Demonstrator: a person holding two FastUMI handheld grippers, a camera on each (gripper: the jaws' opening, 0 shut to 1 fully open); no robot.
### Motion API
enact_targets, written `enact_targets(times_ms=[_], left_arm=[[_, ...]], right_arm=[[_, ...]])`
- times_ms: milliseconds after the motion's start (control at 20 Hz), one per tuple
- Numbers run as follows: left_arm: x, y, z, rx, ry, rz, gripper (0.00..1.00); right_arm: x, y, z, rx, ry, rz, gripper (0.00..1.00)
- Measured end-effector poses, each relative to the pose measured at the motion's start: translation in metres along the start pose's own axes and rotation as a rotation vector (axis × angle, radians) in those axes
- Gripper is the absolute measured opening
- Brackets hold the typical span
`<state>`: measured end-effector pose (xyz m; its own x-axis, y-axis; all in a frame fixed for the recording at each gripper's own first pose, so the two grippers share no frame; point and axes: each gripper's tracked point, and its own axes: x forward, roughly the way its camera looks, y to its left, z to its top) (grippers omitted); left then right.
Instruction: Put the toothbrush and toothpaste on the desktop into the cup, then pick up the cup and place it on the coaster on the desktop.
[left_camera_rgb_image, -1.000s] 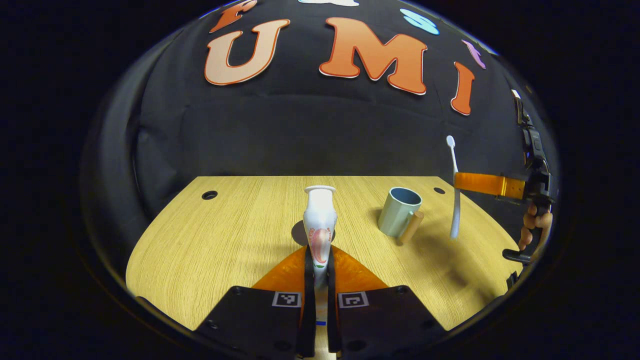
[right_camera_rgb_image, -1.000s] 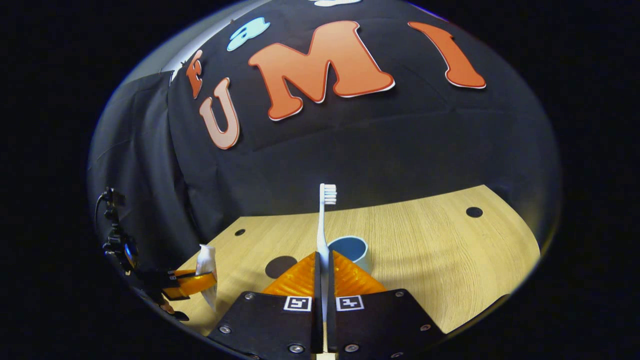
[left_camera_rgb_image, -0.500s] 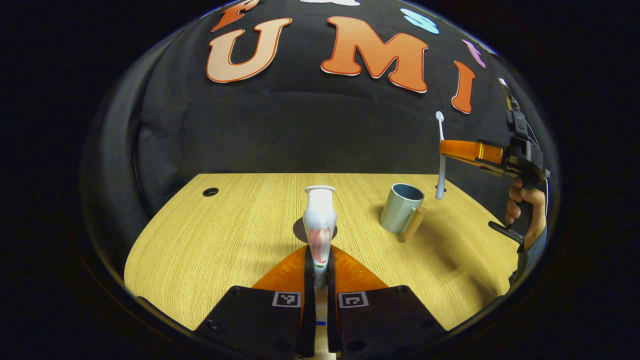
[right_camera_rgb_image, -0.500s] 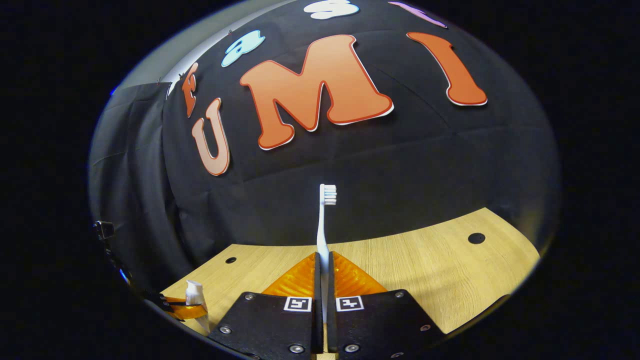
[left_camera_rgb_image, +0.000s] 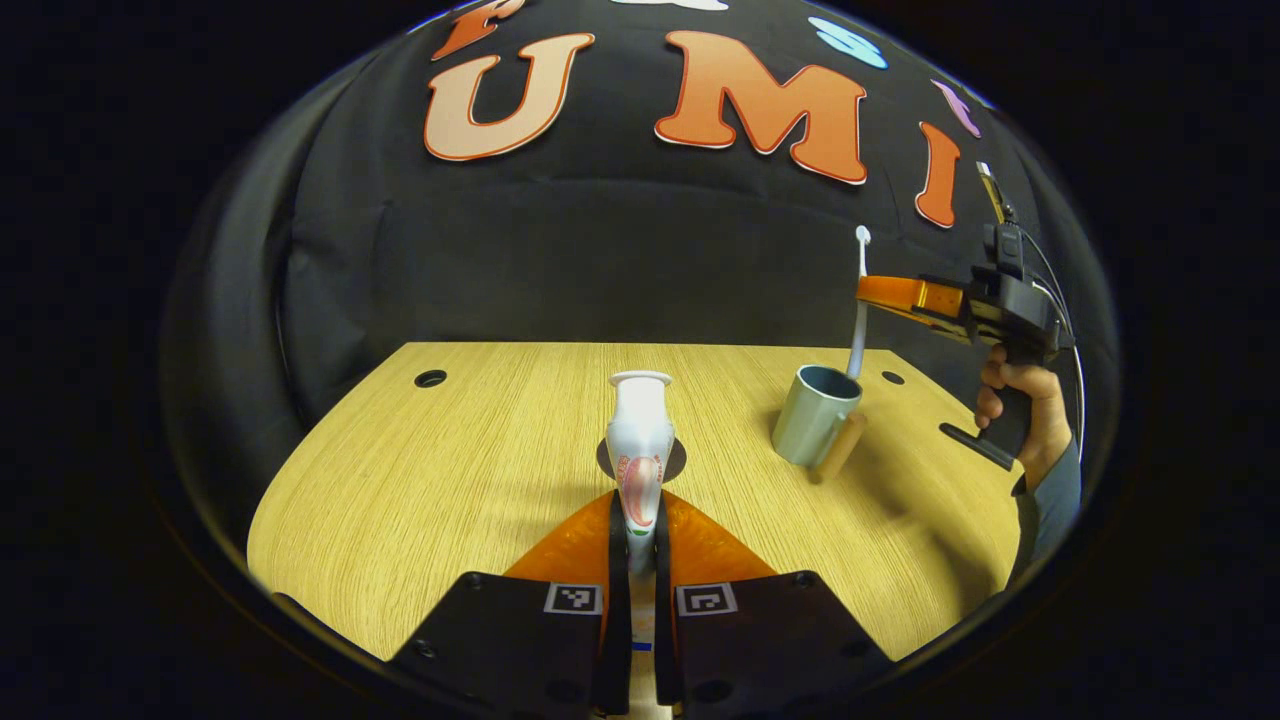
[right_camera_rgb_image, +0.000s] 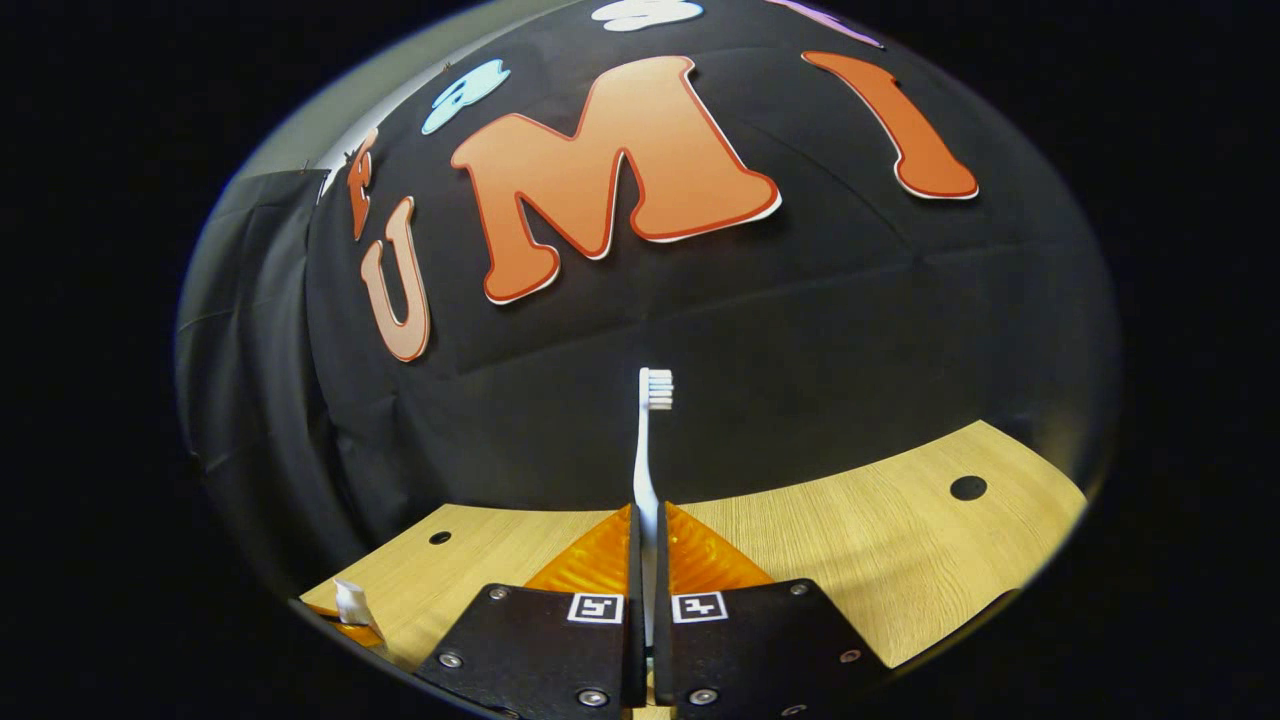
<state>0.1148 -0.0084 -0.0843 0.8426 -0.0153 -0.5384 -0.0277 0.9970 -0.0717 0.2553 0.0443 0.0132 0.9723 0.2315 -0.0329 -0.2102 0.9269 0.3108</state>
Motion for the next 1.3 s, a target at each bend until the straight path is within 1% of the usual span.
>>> enact_targets(times_ms=[150, 400, 700, 900, 1300], left_arm=[[0.002, 0.000, 0.000, 0.003, 0.003, 0.007, 0.13], [0.004, -0.001, -0.008, -0.003, 0.018, 0.012, 0.13], [0.005, -0.003, -0.012, -0.010, 0.028, 0.017, 0.14], [0.001, -0.002, -0.009, -0.017, 0.024, 0.031, 0.13], [-0.002, 0.002, -0.007, -0.032, 0.026, 0.051, 0.13]], right_arm=[[0.011, -0.004, -0.007, -0.007, -0.002, -0.006, 0.04], [0.023, -0.011, -0.037, 0.004, 0.052, -0.005, 0.04], [0.025, -0.006, -0.063, -0.008, 0.095, 0.002, 0.04], [0.024, -0.008, -0.072, -0.019, 0.111, -0.010, 0.04], [0.021, -0.015, -0.094, -0.019, 0.181, -0.038, 0.05]])
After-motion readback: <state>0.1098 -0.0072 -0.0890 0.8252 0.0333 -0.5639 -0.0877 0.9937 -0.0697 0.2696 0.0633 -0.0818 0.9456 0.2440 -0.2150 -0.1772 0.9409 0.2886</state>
